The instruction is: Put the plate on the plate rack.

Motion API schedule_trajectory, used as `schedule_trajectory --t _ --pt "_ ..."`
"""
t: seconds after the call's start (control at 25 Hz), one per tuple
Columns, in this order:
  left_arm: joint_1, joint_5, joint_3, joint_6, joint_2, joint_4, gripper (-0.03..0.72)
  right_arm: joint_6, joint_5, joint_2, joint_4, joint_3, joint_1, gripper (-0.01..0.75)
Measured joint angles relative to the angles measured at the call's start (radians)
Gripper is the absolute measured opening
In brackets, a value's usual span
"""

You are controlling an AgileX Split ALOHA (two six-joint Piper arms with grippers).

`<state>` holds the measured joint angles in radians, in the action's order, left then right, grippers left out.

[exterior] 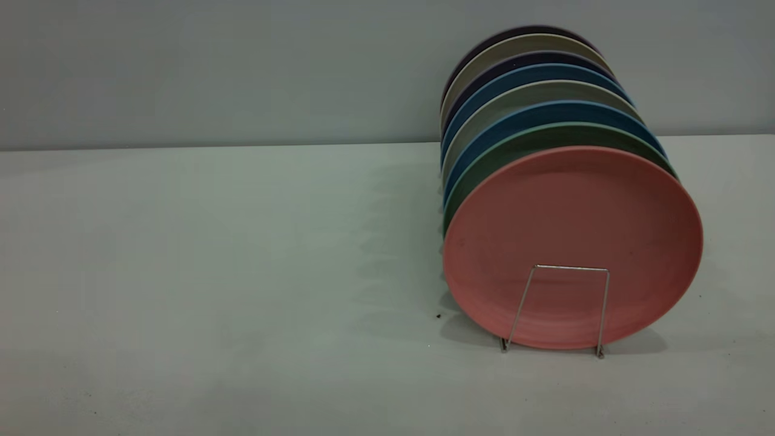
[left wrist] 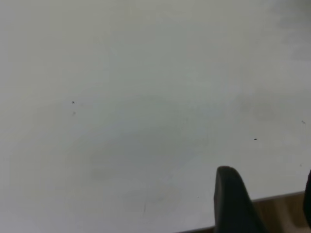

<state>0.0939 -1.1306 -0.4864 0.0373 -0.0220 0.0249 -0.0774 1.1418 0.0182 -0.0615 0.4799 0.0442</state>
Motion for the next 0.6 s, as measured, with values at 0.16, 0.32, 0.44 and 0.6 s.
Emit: schedule_trajectory --t 0.16,0.32,0.44,0.6 --pt "-0.001 0.000 0.000 0.000 0.000 0.000 0.391 0.000 0.000 0.000 0.000 0.000 0.000 0.318" --pt "-0.044 0.000 0.000 0.000 0.000 0.000 0.391 0.000 0.000 0.000 0.000 0.000 0.000 0.318" --pt "-0.067 0.000 0.000 0.000 0.000 0.000 0.391 0.000 0.000 0.000 0.000 0.000 0.000 0.318" --pt "-0.070 0.000 0.000 0.000 0.000 0.000 0.391 0.000 0.000 0.000 0.000 0.000 0.000 0.318"
